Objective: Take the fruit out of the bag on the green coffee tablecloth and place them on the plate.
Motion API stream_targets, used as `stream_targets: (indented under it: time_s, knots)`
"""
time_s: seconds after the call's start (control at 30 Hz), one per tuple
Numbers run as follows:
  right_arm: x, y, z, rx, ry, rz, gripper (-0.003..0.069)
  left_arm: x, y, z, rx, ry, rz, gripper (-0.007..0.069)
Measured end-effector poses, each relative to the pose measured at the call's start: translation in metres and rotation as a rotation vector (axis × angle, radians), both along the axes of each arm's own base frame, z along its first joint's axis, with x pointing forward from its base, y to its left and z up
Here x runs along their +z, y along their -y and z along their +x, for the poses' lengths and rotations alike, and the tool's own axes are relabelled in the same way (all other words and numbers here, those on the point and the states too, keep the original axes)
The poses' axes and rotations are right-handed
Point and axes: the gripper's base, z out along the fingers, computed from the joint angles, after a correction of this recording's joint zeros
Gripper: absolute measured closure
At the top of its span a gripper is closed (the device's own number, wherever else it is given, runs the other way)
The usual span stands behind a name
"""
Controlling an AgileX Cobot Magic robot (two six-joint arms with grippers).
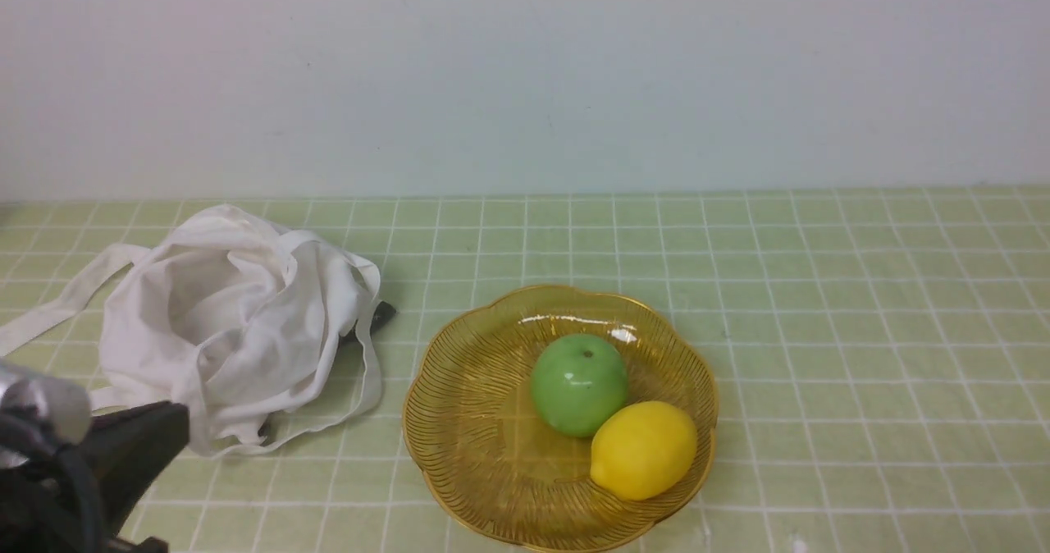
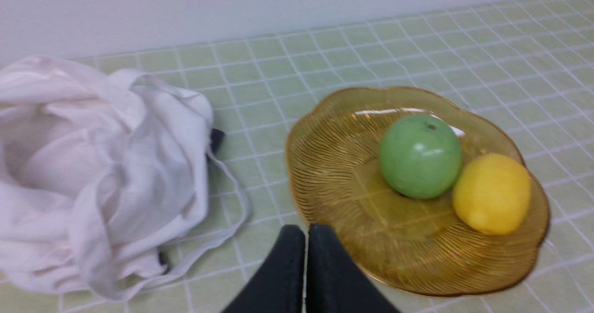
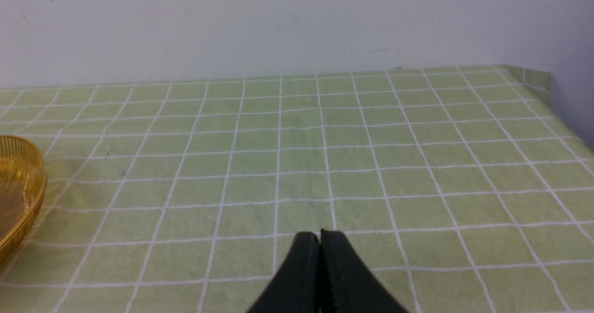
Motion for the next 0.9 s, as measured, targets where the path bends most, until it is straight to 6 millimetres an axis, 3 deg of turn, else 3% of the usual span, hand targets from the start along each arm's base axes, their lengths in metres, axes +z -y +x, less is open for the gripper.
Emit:
stream_targets:
  time_s: [0.33,0.53,0.9]
  knots:
    - [0.000,0.000,0.000,0.000,0.000,0.000,0.0673,-0.073,-0.030,-0.034,0.280,0.087,-0.013,0.0632]
    - [0.000,0.000,0.000,0.000,0.000,0.000,0.0673,-0.106,-0.033,-0.037,0.317,0.078,0.012,0.0632]
    - [0.000,0.000,0.000,0.000,-0.001,0.000,0.0673,-0.107,-0.033,-0.037,0.318,0.080,0.027,0.0632]
